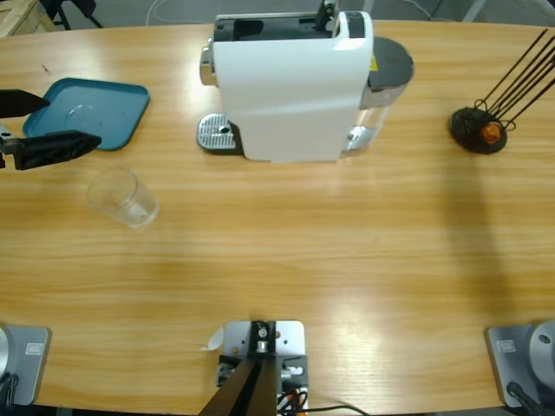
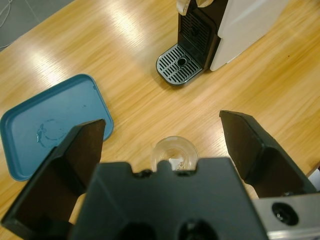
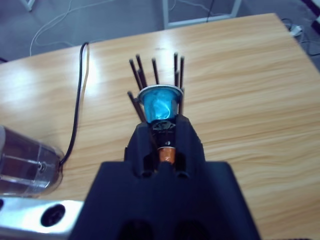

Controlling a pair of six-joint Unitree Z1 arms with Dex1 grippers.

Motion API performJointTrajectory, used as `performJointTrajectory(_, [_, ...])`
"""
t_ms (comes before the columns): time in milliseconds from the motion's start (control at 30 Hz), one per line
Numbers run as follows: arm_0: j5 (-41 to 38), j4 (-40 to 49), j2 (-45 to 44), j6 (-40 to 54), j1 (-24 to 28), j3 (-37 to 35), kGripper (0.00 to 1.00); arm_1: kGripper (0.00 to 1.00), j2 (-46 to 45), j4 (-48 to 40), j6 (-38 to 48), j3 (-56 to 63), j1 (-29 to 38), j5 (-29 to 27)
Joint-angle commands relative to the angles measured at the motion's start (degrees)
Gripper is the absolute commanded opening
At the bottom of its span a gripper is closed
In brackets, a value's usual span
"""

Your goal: Pour coffee

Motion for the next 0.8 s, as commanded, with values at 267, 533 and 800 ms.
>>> performJointTrajectory(267, [-0.03,-0.6,1.1,-0.42,-2.33,-0.12,1.0,0.0,-11.11,14.44,0.14,-9.74,18.57,-1.09])
performJointTrajectory(533, [0.15,0.05,-1.6,-0.21,-3.23,0.04,1.0,0.0,4.31,15.07,-11.71,-22.54,38.88,11.69])
performJointTrajectory(800, [0.06,0.54,-3.03,0.02,-3.25,1.23,1.0,0.0,18.07,21.01,-29.29,-33.6,43.04,28.98])
